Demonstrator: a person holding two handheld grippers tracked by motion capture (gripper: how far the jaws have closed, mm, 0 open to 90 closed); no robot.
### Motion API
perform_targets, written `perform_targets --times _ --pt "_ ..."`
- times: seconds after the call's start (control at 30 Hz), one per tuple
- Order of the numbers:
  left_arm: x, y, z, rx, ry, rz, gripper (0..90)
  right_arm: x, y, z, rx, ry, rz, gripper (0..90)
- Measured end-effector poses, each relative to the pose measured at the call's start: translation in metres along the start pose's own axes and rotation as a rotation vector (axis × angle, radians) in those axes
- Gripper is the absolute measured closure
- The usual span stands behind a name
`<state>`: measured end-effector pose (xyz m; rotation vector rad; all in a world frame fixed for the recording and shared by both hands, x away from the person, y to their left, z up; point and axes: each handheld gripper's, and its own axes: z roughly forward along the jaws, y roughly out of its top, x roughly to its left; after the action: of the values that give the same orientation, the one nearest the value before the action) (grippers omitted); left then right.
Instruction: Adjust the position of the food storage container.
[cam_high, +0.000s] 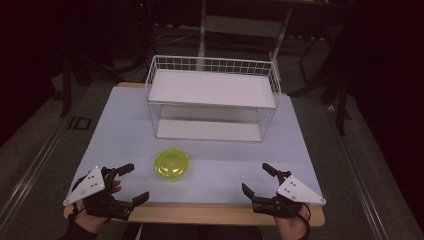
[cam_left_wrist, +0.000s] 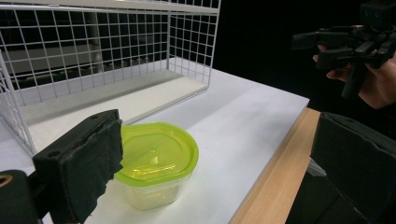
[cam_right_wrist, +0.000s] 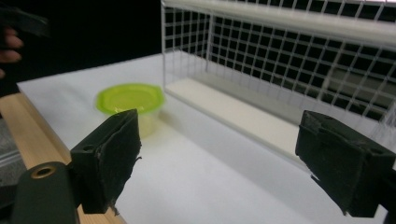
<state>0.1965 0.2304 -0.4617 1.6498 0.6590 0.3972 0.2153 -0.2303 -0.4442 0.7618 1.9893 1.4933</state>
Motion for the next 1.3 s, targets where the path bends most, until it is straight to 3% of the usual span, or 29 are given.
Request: perform_targets --times 0.1,0.17,0.27,0.37,0.4,0.43,0.53,0.77,0.87,0.93,0.97,1.0,1.03,1.23,1.3 --pt "-0.002 0.000 0.001 0.014 0.005 0.018 3.1 0.002 0.002 -0.002 -0.030 0.015 -0.030 14.2" --pt "-0.003 0.000 0.002 0.015 -0.001 0.020 3.1 0.004 0.003 -0.002 -0.019 0.009 -0.048 14.2" --pt "-0.004 0.003 0.004 0.020 -0.057 0.002 3.1 0.006 0.003 -0.001 -0.001 0.008 -0.057 14.2" --pt "-0.004 0.004 0.004 0.019 -0.061 -0.005 3.5 0.006 0.003 0.000 0.011 0.011 -0.053 14.2" --pt "-0.002 0.011 0.001 -0.013 -0.104 -0.085 3.6 0.006 0.002 0.002 0.028 0.014 -0.048 14.3" --pt "0.000 0.014 0.001 -0.012 -0.102 -0.102 3.6 0.006 0.002 0.002 0.032 0.014 -0.048 14.3" --pt "0.005 0.022 -0.002 -0.003 -0.095 -0.082 4.0 0.007 0.003 0.003 0.029 0.018 -0.046 14.3" --pt "0.021 0.028 -0.004 0.024 -0.051 -0.094 10.7 0.006 0.003 0.007 0.027 0.035 -0.040 14.3" --pt "0.031 0.027 0.001 0.102 0.000 -0.074 17.8 0.008 0.004 0.008 0.032 0.038 -0.043 14.2" --pt "0.033 0.026 0.002 0.115 0.017 -0.071 33.2 0.008 0.004 0.008 0.029 0.040 -0.045 14.3" --pt "0.033 0.026 0.002 0.115 0.017 -0.071 33.2 0.009 0.004 0.007 0.027 0.038 -0.047 14.3" --pt "0.040 0.022 0.008 0.162 0.029 -0.071 45.9 0.009 0.005 0.007 0.020 0.043 -0.050 14.2" --pt "0.041 0.021 0.011 0.175 0.039 -0.070 53.0 0.009 0.005 0.007 0.017 0.043 -0.052 14.2" --pt "0.057 0.007 0.030 0.321 0.127 -0.106 77.6 0.011 0.005 0.008 0.021 0.058 -0.052 14.3" --pt "0.061 0.002 0.037 0.377 0.167 -0.092 84.0 0.011 0.005 0.008 0.021 0.062 -0.054 14.2"
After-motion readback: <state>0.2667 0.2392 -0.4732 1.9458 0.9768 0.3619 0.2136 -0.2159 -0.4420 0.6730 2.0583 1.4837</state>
